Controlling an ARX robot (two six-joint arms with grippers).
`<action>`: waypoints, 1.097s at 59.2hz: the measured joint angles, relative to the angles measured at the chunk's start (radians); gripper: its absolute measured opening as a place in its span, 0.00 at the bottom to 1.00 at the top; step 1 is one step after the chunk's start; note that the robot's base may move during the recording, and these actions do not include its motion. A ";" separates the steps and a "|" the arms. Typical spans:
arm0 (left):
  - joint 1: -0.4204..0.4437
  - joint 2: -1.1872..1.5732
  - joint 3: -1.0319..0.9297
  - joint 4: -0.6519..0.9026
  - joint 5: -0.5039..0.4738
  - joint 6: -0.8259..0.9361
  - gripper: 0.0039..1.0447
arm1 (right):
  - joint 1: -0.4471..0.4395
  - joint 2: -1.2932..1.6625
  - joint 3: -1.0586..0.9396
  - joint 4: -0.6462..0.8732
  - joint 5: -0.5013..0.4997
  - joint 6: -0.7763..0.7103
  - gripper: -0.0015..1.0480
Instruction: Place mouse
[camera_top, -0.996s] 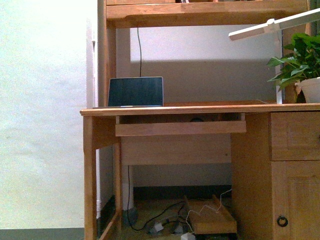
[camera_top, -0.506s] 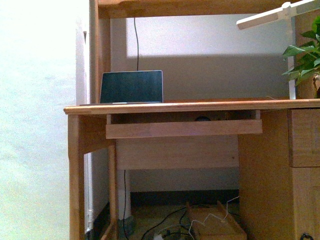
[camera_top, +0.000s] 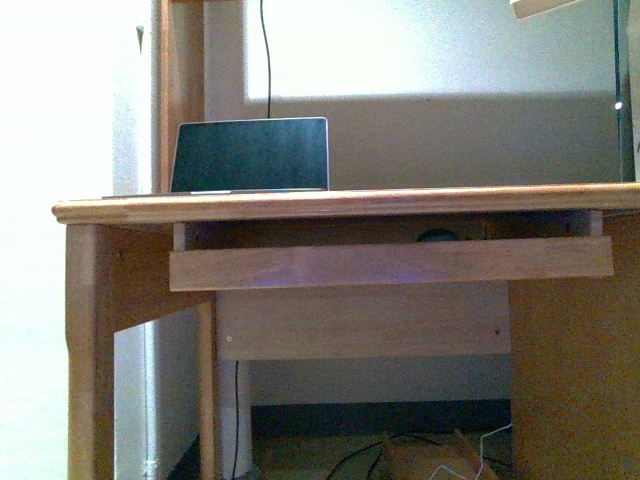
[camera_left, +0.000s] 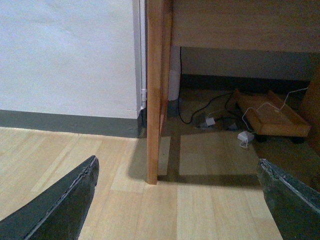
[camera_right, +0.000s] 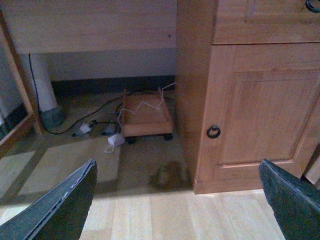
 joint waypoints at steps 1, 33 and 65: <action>0.000 0.000 0.000 0.000 0.000 0.000 0.93 | 0.000 0.000 0.000 0.000 -0.001 0.000 0.93; 0.000 0.000 0.000 0.000 0.000 0.000 0.93 | 0.000 0.000 0.000 0.000 -0.002 0.000 0.93; 0.000 0.000 0.000 0.000 0.000 0.000 0.93 | 0.000 0.000 0.000 0.000 0.000 0.000 0.93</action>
